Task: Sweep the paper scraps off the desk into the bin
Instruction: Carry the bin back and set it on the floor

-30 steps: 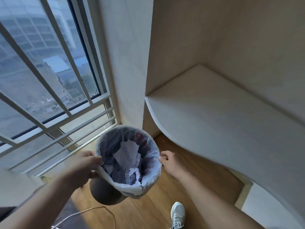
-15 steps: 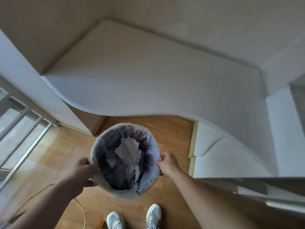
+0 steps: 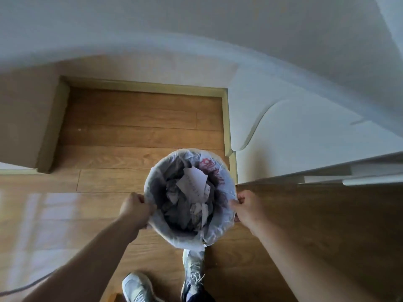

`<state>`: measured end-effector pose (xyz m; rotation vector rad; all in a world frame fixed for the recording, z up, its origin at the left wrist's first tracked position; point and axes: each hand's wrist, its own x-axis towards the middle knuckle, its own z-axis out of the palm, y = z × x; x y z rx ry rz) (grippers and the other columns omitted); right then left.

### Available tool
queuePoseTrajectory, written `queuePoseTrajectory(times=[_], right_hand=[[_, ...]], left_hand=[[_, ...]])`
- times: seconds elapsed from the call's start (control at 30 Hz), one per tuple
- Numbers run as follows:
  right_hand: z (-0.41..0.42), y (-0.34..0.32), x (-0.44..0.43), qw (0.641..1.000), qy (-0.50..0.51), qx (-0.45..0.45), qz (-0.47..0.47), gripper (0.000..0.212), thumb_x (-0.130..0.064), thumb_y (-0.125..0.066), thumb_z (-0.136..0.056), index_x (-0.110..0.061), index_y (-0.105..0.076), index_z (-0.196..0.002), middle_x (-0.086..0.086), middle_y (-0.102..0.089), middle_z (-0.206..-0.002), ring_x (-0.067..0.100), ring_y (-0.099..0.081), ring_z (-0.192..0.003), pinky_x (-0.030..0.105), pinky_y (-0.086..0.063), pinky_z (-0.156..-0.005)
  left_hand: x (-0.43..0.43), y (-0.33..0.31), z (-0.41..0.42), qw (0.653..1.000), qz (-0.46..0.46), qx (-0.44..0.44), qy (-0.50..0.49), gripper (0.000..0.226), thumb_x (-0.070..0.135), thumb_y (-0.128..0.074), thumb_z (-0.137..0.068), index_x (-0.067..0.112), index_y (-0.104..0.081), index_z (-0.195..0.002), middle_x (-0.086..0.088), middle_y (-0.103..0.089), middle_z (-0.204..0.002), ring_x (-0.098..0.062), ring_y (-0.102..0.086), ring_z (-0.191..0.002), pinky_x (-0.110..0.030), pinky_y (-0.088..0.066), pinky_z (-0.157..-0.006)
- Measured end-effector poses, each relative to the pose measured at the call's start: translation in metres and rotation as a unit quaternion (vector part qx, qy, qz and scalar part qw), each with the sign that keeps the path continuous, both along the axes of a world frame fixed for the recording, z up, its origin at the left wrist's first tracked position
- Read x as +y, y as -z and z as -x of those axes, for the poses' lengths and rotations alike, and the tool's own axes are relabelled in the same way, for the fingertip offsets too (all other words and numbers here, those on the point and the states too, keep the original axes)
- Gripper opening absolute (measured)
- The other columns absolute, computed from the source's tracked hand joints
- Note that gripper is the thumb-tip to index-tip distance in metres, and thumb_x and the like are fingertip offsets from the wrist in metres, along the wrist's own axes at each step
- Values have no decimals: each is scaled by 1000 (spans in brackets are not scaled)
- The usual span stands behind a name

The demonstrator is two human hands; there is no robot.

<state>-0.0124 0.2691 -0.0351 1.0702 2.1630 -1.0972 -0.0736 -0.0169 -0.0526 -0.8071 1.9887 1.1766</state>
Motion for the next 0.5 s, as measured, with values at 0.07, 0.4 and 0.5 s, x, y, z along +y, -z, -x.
queuePoseTrajectory(times=[0.07, 0.4, 0.5], right_hand=[[-4, 40, 16, 1000, 13, 0, -10, 12, -25, -65, -86, -18, -56, -87, 10, -67, -90, 29, -69, -78, 52, -61, -70], [-5, 151, 58, 997, 57, 9, -41, 15, -17, -65, -86, -23, -55, -77, 10, -68, -86, 32, -69, -78, 56, -59, -72], [-4, 169, 60, 998, 56, 10, -34, 7, -19, -64, -87, -19, -58, -85, 10, -68, -90, 30, -69, -81, 55, -59, -74]], left_hand=[[20, 40, 6, 1000, 17, 6, 24, 18, 1, -66, -78, 3, -55, -65, -12, -54, -54, -24, -50, -42, -22, -41, -34], [81, 142, 21, 997, 27, -16, 73, 20, 5, -67, -82, 2, -53, -96, -18, -61, -90, -33, -65, -68, -44, -62, -56], [82, 154, 21, 997, 32, -23, 71, 22, 7, -68, -83, 3, -52, -98, -18, -61, -92, -32, -66, -73, -52, -63, -62]])
